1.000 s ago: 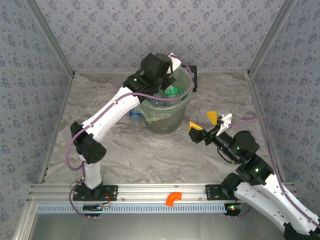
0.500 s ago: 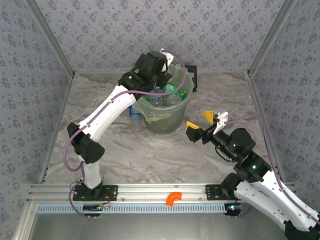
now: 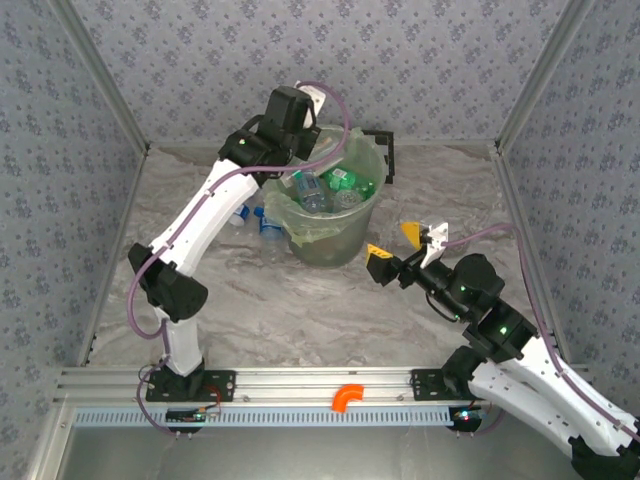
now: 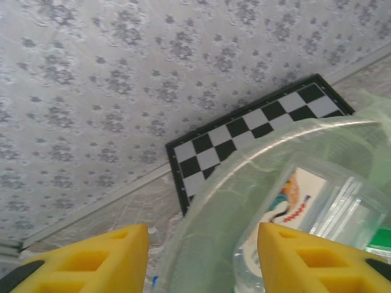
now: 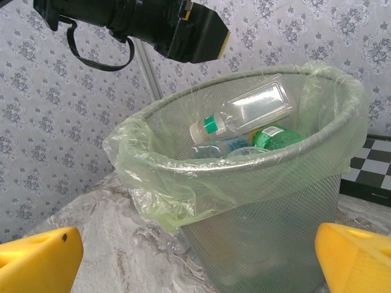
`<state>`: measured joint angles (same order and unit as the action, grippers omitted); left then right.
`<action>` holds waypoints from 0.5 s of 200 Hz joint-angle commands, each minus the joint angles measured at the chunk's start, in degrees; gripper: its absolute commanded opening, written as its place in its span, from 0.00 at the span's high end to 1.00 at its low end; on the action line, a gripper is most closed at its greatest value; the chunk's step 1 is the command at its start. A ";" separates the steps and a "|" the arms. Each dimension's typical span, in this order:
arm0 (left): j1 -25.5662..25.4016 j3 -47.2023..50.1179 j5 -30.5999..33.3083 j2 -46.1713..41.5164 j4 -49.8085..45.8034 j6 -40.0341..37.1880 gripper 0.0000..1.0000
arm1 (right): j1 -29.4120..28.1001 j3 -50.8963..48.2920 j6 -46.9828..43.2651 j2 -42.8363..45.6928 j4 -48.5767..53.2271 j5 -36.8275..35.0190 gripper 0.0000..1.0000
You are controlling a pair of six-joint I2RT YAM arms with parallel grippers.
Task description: Put the plastic bottles in the bin
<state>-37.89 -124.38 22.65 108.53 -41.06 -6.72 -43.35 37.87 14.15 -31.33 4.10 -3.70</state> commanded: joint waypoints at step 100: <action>-0.51 -5.37 -0.86 8.72 -8.42 0.56 0.49 | -0.61 1.68 -0.53 0.45 -0.68 -1.94 0.00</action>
<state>-38.59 -128.46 18.44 116.51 -45.95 -6.11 -43.55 37.87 14.15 -31.33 4.12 -4.78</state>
